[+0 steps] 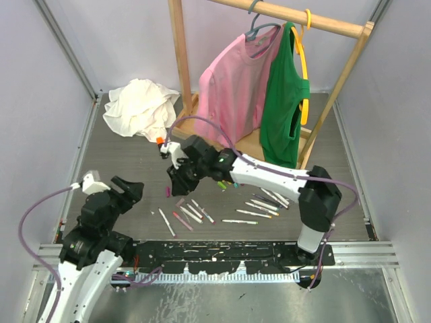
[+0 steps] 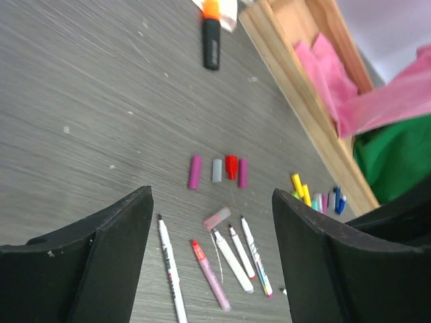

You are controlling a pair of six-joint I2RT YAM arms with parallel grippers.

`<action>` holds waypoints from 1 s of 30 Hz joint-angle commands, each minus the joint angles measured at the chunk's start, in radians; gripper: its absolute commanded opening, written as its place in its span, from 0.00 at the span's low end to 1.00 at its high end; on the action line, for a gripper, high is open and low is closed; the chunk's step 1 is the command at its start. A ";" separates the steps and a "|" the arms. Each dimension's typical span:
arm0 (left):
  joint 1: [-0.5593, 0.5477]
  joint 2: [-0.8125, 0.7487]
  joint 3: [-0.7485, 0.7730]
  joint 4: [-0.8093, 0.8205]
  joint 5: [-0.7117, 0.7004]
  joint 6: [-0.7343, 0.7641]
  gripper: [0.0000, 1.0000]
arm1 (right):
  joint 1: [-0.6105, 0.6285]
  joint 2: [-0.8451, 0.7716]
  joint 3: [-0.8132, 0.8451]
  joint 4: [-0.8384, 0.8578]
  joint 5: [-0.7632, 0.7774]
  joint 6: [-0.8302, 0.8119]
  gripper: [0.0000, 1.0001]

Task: Open the pen caps
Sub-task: Place the pen at the center of the board.

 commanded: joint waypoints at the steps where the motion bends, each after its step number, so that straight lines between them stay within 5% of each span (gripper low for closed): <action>1: 0.004 0.126 -0.092 0.300 0.203 0.087 0.73 | -0.069 -0.150 -0.021 -0.066 -0.242 -0.329 0.31; 9: 0.004 0.504 -0.081 0.390 0.202 0.093 0.73 | -0.157 -0.251 -0.106 -0.076 -0.355 -0.444 0.30; 15: 0.004 0.775 -0.009 0.596 0.145 0.153 0.87 | -0.184 -0.342 -0.138 -0.055 -0.284 -0.495 0.30; 17: 0.006 0.893 0.068 0.621 0.123 0.186 0.87 | -0.198 -0.399 -0.208 0.032 -0.183 -0.496 0.35; 20: 0.012 1.092 0.226 0.558 0.029 0.228 0.87 | -0.223 -0.440 -0.305 0.126 -0.182 -0.488 0.63; 21: 0.013 1.169 0.288 0.522 -0.008 0.245 0.86 | -0.235 -0.425 -0.313 0.120 -0.207 -0.479 0.65; 25: 0.019 1.414 0.524 0.397 -0.059 0.316 0.79 | -0.264 -0.329 -0.201 -0.036 -0.300 -0.496 0.65; 30: 0.024 1.633 0.742 0.317 -0.067 0.365 0.66 | -0.273 -0.395 -0.282 0.068 -0.264 -0.496 0.66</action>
